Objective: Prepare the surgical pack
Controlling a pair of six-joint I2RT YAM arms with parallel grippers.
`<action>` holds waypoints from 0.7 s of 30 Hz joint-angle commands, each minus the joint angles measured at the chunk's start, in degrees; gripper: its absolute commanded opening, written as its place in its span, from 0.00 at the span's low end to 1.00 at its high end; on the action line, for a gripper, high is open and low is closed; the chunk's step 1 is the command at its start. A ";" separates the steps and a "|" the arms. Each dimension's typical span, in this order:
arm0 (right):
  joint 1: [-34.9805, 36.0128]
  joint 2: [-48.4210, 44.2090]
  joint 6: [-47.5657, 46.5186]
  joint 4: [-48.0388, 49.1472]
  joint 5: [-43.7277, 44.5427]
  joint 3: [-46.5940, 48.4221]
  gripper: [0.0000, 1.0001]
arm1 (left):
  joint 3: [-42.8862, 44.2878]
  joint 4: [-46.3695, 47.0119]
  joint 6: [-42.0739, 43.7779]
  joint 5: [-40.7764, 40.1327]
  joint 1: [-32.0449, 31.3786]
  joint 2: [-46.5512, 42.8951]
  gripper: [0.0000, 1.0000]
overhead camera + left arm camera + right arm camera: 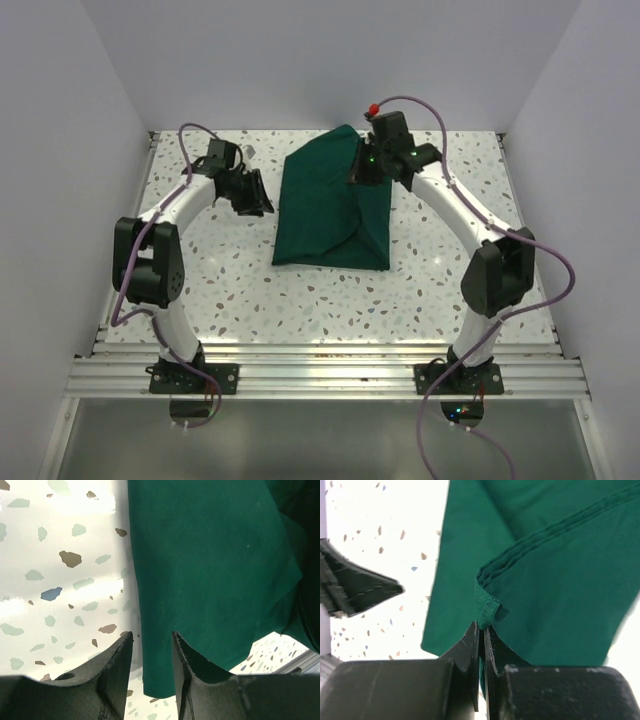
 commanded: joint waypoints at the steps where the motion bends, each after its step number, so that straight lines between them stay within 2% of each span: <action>1: 3.63 4.47 1.96 0.92 -0.12 6.86 0.00 | -0.90 2.24 -0.11 0.83 0.09 1.69 0.40; 8: 8.99 12.30 2.14 -0.39 -0.29 15.13 0.00 | -1.78 3.65 -0.91 2.67 0.01 4.76 0.40; 21: 13.03 19.86 3.63 2.50 -1.26 15.75 0.00 | -1.69 5.32 -2.49 4.61 -0.78 5.91 0.38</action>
